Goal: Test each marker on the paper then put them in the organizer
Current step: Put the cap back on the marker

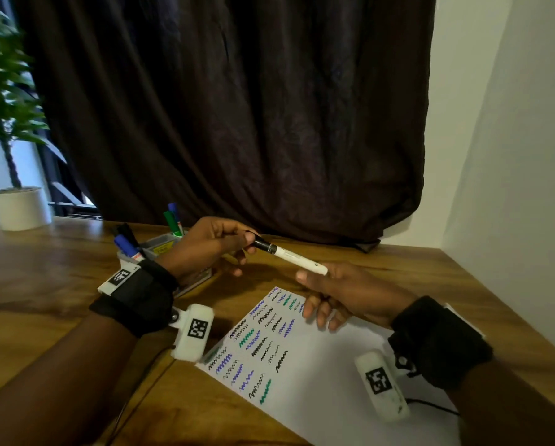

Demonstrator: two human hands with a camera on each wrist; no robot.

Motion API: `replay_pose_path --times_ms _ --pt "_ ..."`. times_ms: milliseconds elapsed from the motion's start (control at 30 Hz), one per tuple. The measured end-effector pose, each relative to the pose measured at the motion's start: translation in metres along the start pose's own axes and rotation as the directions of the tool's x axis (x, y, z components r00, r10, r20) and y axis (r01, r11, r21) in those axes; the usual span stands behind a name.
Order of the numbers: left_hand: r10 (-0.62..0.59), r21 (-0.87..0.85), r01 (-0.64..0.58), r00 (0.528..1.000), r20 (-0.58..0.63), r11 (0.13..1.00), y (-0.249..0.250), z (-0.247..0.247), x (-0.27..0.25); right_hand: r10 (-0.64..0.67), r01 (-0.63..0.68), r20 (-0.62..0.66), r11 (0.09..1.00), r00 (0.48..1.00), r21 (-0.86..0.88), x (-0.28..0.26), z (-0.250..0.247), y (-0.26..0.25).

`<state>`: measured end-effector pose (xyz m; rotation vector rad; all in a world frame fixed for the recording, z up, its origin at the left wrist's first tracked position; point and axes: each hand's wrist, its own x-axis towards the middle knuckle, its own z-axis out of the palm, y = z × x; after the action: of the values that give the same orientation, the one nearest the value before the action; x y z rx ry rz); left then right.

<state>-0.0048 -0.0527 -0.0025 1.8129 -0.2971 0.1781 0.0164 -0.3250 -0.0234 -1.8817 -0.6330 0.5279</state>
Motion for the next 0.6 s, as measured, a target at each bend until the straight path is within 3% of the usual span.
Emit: replay_pose_path --times_ms 167,333,467,600 --pt "0.008 0.206 0.032 0.982 -0.188 0.978 0.026 -0.055 -0.010 0.106 -0.100 0.082 0.992 0.991 -0.079 0.000 -0.006 0.010" --pt "0.038 0.388 0.145 0.903 -0.428 0.910 0.051 -0.115 -0.004 0.141 -0.129 0.123 0.987 0.982 -0.098 0.003 -0.007 0.013" --pt "0.014 0.552 0.285 0.880 -0.474 0.783 0.057 -0.145 0.008 0.144 -0.125 0.151 0.984 0.978 -0.128 0.005 -0.010 0.015" --pt "-0.025 0.660 0.369 0.883 -0.469 0.655 0.058 -0.142 0.020 0.132 -0.103 0.185 0.982 0.974 -0.158 0.007 -0.010 0.017"
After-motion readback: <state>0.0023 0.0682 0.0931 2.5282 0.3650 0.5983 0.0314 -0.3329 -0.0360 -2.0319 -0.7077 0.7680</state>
